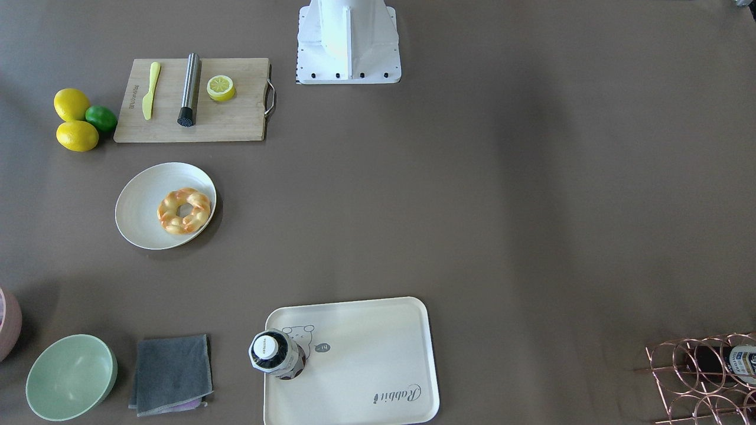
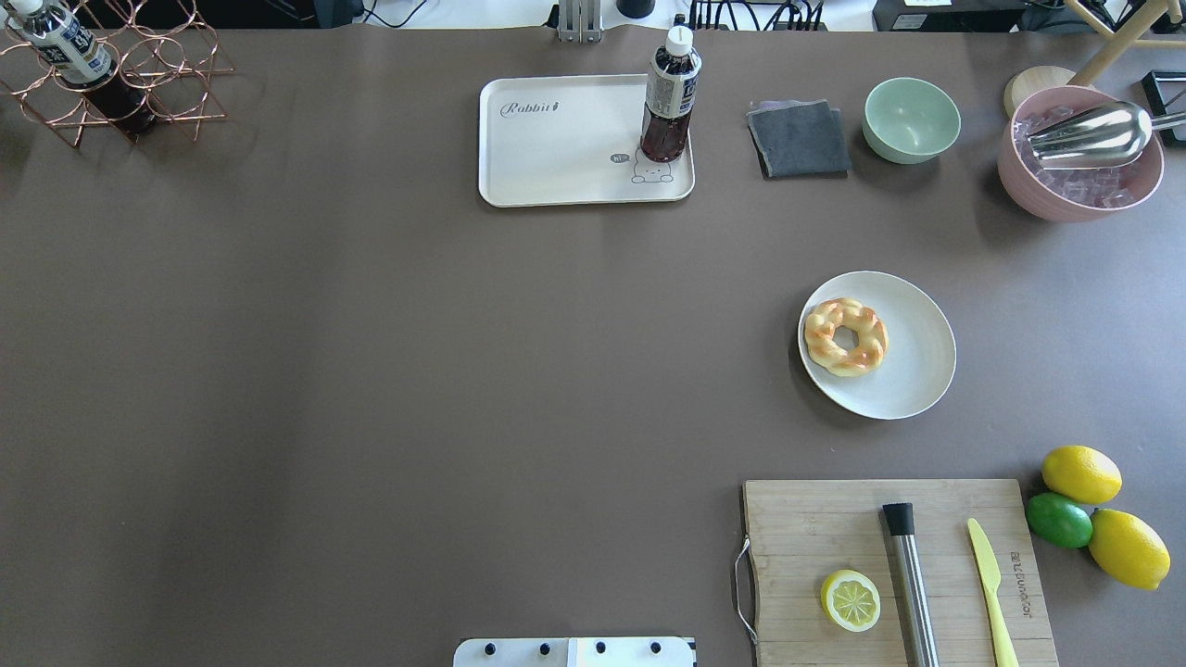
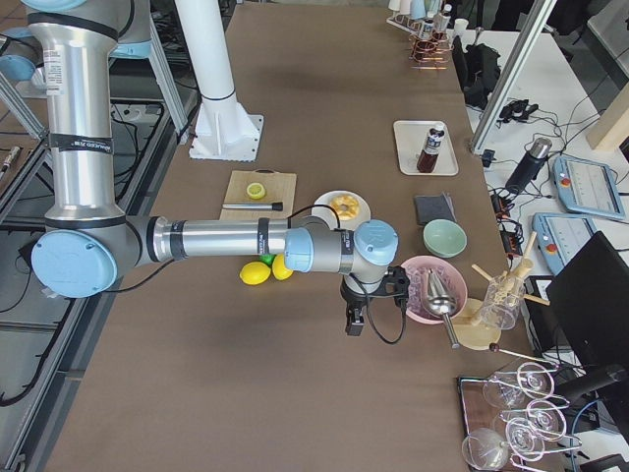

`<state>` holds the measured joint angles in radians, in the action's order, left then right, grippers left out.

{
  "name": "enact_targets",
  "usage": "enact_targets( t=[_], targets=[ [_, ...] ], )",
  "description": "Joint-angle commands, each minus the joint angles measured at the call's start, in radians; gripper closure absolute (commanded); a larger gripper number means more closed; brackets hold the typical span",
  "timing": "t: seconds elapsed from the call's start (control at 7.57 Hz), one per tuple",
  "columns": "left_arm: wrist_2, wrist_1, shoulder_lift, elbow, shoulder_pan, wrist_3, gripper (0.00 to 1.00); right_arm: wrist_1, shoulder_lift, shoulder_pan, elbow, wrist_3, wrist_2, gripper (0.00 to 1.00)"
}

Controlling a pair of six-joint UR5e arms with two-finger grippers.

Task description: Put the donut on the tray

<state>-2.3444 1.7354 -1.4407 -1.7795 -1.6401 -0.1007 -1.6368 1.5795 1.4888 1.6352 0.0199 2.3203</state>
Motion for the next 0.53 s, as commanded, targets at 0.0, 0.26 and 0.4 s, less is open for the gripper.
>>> enact_targets(
  t=[0.0,0.26,0.4],
  targets=[
    [0.016,0.000,0.003,0.017,0.005,0.000,0.02,0.000,0.000,0.004,0.020,-0.005,-0.001,0.00],
    [0.008,0.001,0.006,0.016,-0.006,-0.001,0.02,0.000,0.000,0.004,0.018,-0.003,-0.001,0.00],
    [0.008,-0.003,-0.007,0.015,0.002,0.001,0.02,0.002,-0.001,0.004,0.021,-0.003,-0.001,0.00]
  ],
)
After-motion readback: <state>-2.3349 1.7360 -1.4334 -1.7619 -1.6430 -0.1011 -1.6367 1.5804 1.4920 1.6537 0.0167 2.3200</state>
